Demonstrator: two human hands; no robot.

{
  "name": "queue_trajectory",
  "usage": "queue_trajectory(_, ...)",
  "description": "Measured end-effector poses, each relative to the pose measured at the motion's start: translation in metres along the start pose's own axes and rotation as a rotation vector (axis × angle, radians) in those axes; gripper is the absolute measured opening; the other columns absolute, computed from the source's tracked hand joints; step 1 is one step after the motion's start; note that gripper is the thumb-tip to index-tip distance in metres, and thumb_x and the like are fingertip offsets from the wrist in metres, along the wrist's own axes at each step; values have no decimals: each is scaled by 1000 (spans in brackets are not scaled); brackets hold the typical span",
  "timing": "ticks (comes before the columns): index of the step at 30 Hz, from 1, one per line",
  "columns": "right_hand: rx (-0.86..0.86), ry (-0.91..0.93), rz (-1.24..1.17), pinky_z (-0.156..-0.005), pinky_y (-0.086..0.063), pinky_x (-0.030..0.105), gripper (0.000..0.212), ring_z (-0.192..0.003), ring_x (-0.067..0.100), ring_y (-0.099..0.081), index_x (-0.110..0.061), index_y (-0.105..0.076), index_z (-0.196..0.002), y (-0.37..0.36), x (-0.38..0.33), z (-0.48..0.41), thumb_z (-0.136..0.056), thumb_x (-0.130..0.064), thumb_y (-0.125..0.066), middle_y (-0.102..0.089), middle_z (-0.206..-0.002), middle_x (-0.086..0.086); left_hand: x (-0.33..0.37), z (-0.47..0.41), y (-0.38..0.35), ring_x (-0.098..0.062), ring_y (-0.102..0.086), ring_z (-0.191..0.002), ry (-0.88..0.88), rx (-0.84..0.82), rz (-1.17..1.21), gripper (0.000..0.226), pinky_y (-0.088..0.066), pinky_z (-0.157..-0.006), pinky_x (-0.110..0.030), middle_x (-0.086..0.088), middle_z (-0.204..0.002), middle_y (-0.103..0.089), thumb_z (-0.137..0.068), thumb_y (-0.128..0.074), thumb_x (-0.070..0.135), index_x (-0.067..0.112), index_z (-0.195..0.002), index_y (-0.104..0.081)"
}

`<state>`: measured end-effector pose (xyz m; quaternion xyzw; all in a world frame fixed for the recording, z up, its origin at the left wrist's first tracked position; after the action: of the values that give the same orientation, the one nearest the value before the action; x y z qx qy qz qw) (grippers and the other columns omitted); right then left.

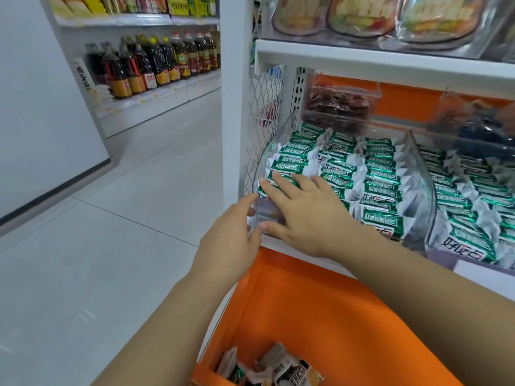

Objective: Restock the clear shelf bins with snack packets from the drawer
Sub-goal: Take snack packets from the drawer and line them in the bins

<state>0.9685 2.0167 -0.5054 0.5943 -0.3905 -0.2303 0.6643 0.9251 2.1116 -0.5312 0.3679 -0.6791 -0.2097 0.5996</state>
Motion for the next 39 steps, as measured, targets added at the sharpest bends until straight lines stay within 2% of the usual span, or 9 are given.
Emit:
queue_trajectory(3, 33, -20, -70, -118, -4, 48, 74, -147, 26, -7, -30, 1, -152, 8, 7, 1, -91, -69, -11, 1, -161, -1, 1, 1, -1, -10, -57, -110, 9, -11, 14, 59, -48, -90, -29, 10, -137, -50, -96, -53, 26, 37, -146, -25)
queue_trajectory(6, 97, -217, -144, -119, 0, 48, 76, -148, 28, 3, -23, 4, -153, 13, 37, 13, -94, -64, -21, 7, -161, 5, 1, 2, -1, -10, -57, -111, 23, -21, 9, 61, -49, -88, -28, 10, -139, -48, -95, -53, 25, 37, -147, -23)
queue_trajectory(9, -45, -352, -111, -120, -1, 47, 85, -147, 32, 2, -12, 5, -152, -6, 56, 29, -91, -68, -14, 3, -159, 17, 2, 1, -1, -10, -57, -112, 28, -21, 10, 62, -50, -89, -30, 10, -139, -48, -95, -54, 25, 36, -147, -23)
queue_trajectory(18, -165, -268, -110, -120, -1, 44, 101, -148, 29, 1, -13, 4, -153, -11, 61, 27, -79, -81, -10, 2, -160, 13, 4, 6, -3, -6, -55, -107, 28, -34, 39, 62, -50, -86, -28, 11, -139, -49, -94, -56, 25, 36, -146, -24)
queue_trajectory(22, -44, -365, -172, -120, -4, 43, 97, -148, 30, -3, -14, -3, -153, 8, 79, 31, -82, -78, -13, -2, -160, 13, 6, 8, -3, -7, -55, -110, 19, -52, 10, 62, -51, -88, -33, 12, -139, -48, -95, -54, 29, 39, -147, -22)
queue_trajectory(26, -197, -530, -213, -117, -13, 52, 102, -144, 35, -18, -10, -14, -152, -5, 105, 24, -80, -82, -9, -12, -159, 16, 6, 7, -3, -2, -51, -101, 27, -54, 32, 62, -50, -87, -30, 12, -138, -48, -95, -55, 25, 37, -146, -23)
queue_trajectory(29, -223, -457, -229, -113, -28, 47, 101, -139, 35, -30, -9, -22, -150, -8, 100, 14, -81, -81, -9, -22, -157, 13, 6, 5, -3, -5, -54, -106, 29, -48, 36, 61, -51, -88, -30, 11, -137, -49, -95, -55, 23, 36, -146, -25)
queue_trajectory(36, -214, -395, -328, -118, -4, 52, 78, -147, 28, -10, -26, -9, -153, -12, 109, 23, -89, -71, -11, -7, -161, 0, 5, 3, -4, 1, -48, -95, 29, -56, 27, 60, -51, -85, -29, 11, -137, -49, -95, -54, 23, 36, -146, -24)
queue_trajectory(39, 0, -408, -332, -119, -4, 50, 73, -147, 30, -7, -26, -14, -152, 4, 102, 37, -92, -67, -17, -5, -161, -1, 4, 5, -4, -3, -53, -99, 19, -73, 19, 61, -51, -87, -34, 13, -140, -46, -95, -53, 28, 39, -146, -20)
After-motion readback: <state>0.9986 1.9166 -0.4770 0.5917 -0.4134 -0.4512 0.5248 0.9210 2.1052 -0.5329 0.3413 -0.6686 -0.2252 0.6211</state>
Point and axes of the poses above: each hand's wrist, its own z-axis away from the middle knuckle, its own y-axis out of the back of the hand, x = y × z, the point moved 10 cm from there along -z, towards the middle knuckle
